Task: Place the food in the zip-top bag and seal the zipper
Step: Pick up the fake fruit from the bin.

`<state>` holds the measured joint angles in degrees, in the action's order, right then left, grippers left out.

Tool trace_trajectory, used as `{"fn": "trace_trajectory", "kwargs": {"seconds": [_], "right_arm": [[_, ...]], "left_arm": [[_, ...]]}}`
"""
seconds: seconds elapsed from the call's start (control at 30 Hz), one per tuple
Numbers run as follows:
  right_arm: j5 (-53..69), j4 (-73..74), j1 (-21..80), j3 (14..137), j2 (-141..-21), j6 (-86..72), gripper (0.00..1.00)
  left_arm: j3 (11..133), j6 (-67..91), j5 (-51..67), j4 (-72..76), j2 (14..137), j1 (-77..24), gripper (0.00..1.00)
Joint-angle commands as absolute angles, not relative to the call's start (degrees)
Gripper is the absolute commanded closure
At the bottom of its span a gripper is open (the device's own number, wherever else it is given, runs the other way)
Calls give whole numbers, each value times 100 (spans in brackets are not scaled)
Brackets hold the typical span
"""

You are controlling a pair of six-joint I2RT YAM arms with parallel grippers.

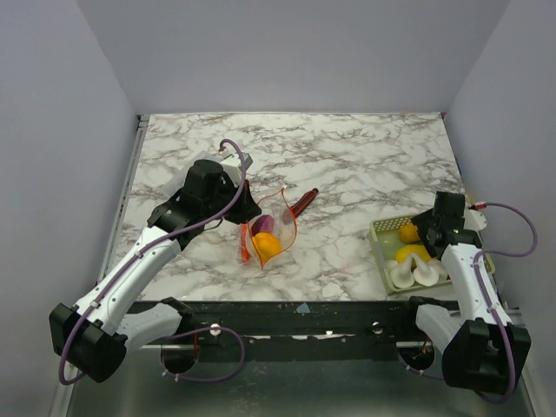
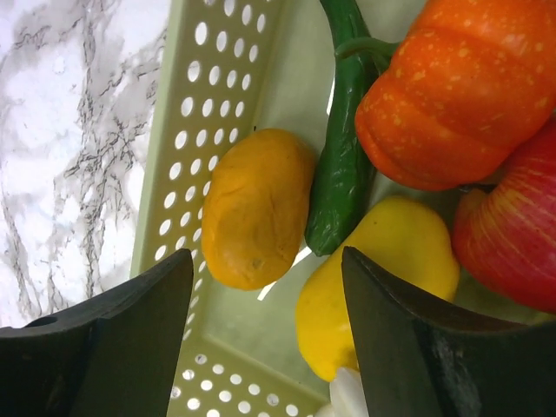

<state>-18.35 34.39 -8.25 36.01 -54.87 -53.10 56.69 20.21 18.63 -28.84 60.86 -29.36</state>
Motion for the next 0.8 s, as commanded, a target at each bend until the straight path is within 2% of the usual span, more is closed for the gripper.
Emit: {"fn": "trace_trajectory", "kwargs": {"seconds": [0.0, 0.47, 0.53, 0.77], "right_arm": [[-1047, 2796, -1115, 3319, -5700, -5338, 29], [-900, 1923, -1276, 2850, -6259, -5372, 31], [-887, 1904, -1283, 2830, -6307, -5342, 34], [-962, 2233, -1292, 3009, -5789, -5061, 64]], "left_arm": [[5748, 2048, 1869, -2856, 5978, -2918, 100], [5739, 2057, 1925, -2832, 5954, -2918, 100], [5739, 2057, 1900, -2839, 5967, -2916, 100], [5738, 2057, 1935, -2825, 5972, -2918, 100]]}}
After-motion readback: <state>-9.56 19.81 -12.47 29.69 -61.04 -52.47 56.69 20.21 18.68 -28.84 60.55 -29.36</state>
